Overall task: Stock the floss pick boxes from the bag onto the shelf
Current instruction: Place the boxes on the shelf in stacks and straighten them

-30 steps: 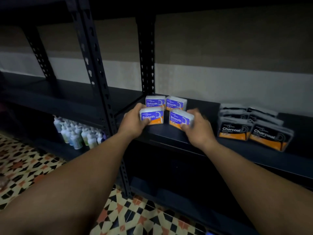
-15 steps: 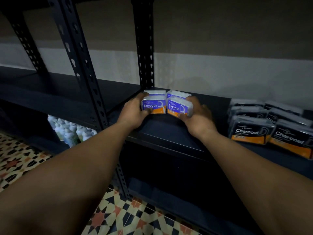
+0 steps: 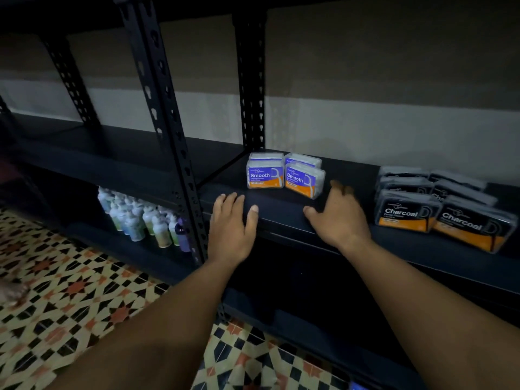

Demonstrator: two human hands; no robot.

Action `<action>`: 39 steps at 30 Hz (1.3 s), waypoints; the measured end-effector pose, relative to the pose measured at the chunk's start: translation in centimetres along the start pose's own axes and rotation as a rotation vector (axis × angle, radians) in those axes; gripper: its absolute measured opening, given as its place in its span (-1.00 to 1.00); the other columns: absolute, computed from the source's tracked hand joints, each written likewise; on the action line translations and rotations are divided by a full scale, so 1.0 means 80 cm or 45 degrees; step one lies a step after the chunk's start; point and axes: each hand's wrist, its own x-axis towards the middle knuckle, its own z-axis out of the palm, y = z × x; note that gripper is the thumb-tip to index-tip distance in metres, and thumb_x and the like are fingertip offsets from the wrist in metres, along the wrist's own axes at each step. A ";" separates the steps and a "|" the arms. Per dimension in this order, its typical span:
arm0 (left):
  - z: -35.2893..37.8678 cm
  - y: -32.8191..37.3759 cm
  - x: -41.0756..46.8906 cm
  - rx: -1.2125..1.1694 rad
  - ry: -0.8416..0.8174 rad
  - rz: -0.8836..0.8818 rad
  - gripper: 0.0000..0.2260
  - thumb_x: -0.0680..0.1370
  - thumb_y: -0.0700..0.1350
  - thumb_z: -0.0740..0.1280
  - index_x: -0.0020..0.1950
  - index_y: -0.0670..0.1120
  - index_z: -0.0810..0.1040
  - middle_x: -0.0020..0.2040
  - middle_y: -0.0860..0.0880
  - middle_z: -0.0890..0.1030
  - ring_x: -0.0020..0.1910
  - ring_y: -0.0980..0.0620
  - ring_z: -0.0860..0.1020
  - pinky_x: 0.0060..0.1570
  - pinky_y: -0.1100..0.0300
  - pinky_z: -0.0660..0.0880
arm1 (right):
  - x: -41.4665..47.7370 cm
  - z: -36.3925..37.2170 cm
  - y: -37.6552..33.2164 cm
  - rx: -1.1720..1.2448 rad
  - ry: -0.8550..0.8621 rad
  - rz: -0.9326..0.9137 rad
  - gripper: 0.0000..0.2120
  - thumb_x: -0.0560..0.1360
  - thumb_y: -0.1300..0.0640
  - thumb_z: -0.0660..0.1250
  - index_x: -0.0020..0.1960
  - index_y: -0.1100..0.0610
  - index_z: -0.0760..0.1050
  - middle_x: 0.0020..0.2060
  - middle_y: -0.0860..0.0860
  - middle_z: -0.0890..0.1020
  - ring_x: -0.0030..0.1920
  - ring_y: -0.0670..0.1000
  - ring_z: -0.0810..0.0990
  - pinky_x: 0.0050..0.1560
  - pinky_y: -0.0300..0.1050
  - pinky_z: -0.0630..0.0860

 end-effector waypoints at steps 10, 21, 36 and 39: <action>-0.002 -0.048 -0.113 0.044 -0.502 -0.062 -0.53 0.61 0.14 0.25 0.49 0.03 0.38 0.49 -0.05 0.36 0.49 -0.06 0.27 0.38 -0.02 0.37 | -0.142 0.053 0.050 -0.462 0.232 -0.607 -0.42 0.55 -0.04 0.21 0.52 0.14 0.25 0.55 0.13 0.18 0.56 0.16 0.05 0.51 0.21 -0.04; 0.039 -0.144 -0.253 -0.079 -1.347 -0.573 -0.56 0.58 0.11 0.35 0.38 -0.08 0.45 0.36 -0.19 0.49 0.32 -0.20 0.49 0.14 0.05 0.45 | -0.209 0.149 0.122 -0.307 -1.390 -0.269 -0.52 0.53 -0.21 0.24 0.41 -0.08 0.39 0.36 0.01 0.48 0.27 0.08 0.50 0.16 -0.07 0.48; 0.095 -0.199 -0.337 0.108 -1.548 -0.728 -0.60 0.59 -0.01 0.35 0.36 -0.18 0.49 0.39 -0.16 0.47 0.37 -0.10 0.43 0.27 0.19 0.35 | -0.267 0.305 0.153 -0.225 -1.626 -0.135 -0.62 0.53 -0.10 0.32 0.30 -0.01 0.48 0.23 0.04 0.58 0.16 0.10 0.56 0.01 -0.18 0.42; 0.114 -0.219 -0.354 0.191 -1.613 -0.688 -0.55 0.56 0.07 0.36 0.40 -0.07 0.46 0.44 -0.13 0.43 0.41 -0.11 0.39 0.36 0.12 0.32 | -0.277 0.324 0.150 -0.272 -1.650 -0.199 -0.72 0.52 -0.06 0.31 0.20 -0.03 0.52 0.18 0.03 0.60 0.09 0.11 0.58 0.10 -0.06 0.51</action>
